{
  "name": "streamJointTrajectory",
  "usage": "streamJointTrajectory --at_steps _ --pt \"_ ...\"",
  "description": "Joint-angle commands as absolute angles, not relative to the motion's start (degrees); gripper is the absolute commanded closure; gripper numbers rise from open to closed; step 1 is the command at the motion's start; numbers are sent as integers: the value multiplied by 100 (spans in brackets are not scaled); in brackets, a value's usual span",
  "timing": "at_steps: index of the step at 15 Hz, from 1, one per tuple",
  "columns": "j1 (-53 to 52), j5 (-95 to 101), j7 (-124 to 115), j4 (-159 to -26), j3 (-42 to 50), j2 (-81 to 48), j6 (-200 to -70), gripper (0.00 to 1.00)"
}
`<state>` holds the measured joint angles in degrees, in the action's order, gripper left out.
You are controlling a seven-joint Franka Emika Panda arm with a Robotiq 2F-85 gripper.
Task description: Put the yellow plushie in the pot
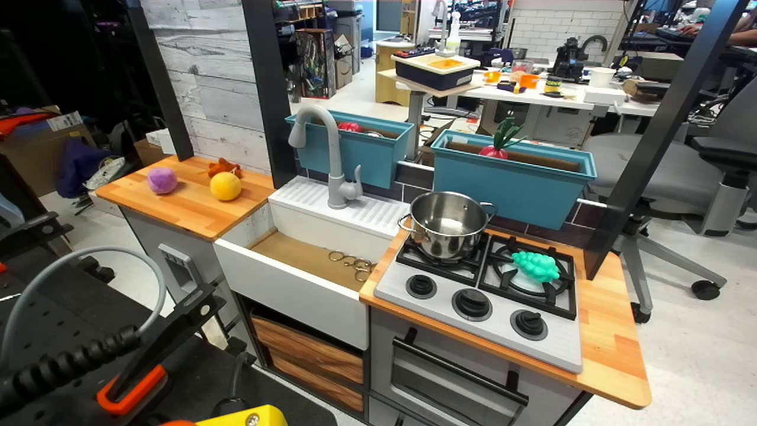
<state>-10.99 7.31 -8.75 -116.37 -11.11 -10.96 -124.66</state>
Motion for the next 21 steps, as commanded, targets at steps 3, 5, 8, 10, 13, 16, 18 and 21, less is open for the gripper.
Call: streamJointTrajectory --at_steps 3,5,8,10,13,16,18,21 --pt "-1273 1073 -966 -11122 -942 -2072 -13236 0" --pt "-1297 1009 -939 -10845 -896 -2490 -13331 0" --pt "-1398 975 -992 -10266 -787 -3137 -13251 0" --pt "-1488 948 -1033 -9811 -709 -3573 -13100 0" --pt "-1634 967 -1022 -9206 -602 -4170 -12952 0" --pt "-1763 969 -1003 -8659 -515 -4737 -12846 0" --pt "-1844 971 -1033 -8312 -444 -5073 -12774 0" --pt "-1915 953 -1090 -7857 -351 -5473 -12551 0"
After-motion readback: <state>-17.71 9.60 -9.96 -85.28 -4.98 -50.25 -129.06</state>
